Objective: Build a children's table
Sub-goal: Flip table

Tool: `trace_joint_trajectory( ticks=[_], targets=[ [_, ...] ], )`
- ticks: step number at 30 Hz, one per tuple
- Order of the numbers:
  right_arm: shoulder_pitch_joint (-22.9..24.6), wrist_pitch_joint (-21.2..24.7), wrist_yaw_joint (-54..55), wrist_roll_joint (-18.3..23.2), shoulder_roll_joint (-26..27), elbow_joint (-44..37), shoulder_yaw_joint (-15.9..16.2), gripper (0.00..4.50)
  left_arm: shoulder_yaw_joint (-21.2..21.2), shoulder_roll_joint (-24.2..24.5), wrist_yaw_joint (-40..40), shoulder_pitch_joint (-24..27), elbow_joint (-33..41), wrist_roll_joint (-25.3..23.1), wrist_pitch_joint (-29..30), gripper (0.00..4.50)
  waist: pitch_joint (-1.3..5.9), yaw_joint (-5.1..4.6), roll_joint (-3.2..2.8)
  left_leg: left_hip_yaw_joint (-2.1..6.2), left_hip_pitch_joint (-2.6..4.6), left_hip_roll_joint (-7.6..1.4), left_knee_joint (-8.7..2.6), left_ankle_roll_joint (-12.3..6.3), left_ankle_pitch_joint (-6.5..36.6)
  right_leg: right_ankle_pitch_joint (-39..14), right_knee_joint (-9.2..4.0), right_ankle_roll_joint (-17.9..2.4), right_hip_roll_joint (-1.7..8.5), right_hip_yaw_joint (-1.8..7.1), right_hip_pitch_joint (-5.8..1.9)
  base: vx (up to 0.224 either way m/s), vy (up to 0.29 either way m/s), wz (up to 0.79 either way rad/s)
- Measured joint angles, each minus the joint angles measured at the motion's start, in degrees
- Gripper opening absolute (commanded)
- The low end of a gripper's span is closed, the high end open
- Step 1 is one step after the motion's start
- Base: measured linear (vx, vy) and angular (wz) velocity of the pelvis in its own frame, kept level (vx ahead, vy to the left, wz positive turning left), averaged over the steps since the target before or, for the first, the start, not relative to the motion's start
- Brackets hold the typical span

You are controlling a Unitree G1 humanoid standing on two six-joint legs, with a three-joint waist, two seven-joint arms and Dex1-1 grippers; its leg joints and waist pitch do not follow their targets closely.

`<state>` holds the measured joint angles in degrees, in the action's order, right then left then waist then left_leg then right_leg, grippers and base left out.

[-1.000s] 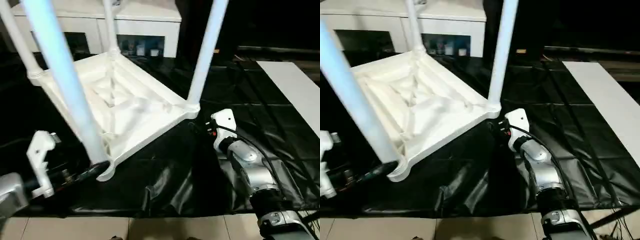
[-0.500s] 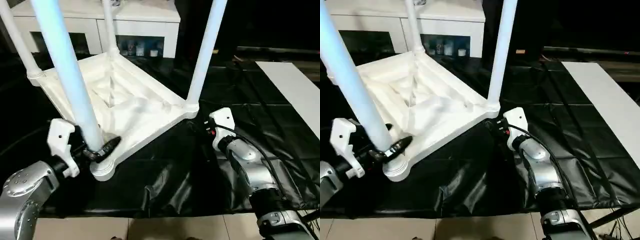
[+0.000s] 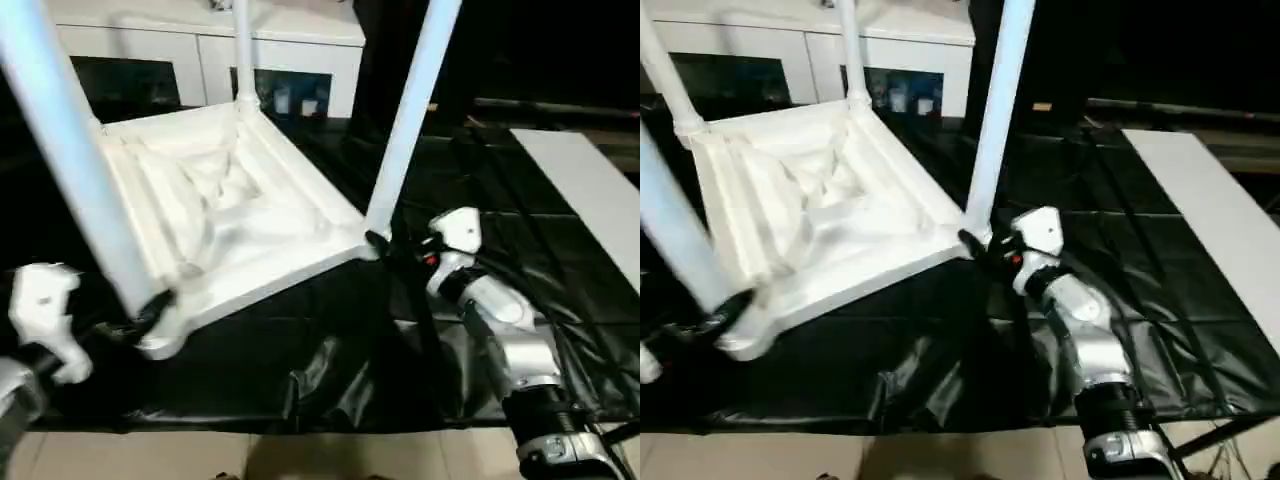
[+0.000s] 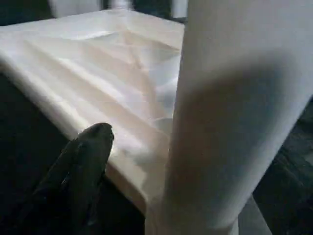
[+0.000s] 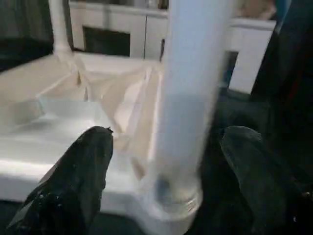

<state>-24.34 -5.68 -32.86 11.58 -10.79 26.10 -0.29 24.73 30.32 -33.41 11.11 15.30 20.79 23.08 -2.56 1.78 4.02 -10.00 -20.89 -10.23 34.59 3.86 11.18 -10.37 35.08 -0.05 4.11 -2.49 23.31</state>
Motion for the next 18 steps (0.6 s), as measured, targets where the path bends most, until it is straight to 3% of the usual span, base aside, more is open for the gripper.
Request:
trace_joint_trajectory(
  ticks=[6, 14, 18],
  targets=[
    [-4.2, -2.5, 0.2, -1.1, 1.7, 3.5, 0.9, 3.94, 3.0, 0.7, 8.9, -3.5, -6.2, -6.1, -2.7, 4.46, 0.09, 0.15, 0.79, 0.04, 0.01, -0.05, -0.01, 0.00, 0.0, 0.0, 0.02, -0.1, -0.04, -0.04, 0.01, 0.000, 0.000, 0.00],
    [-7.7, -2.6, -2.1, -0.2, 4.8, 7.4, 1.0, 3.94, 4.3, -0.1, 13.0, -7.1, -8.2, -7.0, -4.7, 4.46, 0.01, 0.21, 1.09, 0.01, -0.04, -0.06, 0.04, 0.01, 0.0, 0.3, -0.04, -0.4, -0.04, -0.03, 0.01, 0.000, 0.000, 0.00],
    [-12.0, -3.8, -3.1, -0.3, 7.6, 13.3, 2.7, 3.94, 3.4, -1.3, 13.2, -10.1, -8.1, -6.9, -6.1, 4.46, -0.01, 0.23, 1.08, 0.01, -0.04, -0.06, 0.04, 0.01, 0.0, 0.3, -0.03, -0.4, -0.03, -0.04, 0.01, 0.000, 0.000, 0.00]
  ],
)
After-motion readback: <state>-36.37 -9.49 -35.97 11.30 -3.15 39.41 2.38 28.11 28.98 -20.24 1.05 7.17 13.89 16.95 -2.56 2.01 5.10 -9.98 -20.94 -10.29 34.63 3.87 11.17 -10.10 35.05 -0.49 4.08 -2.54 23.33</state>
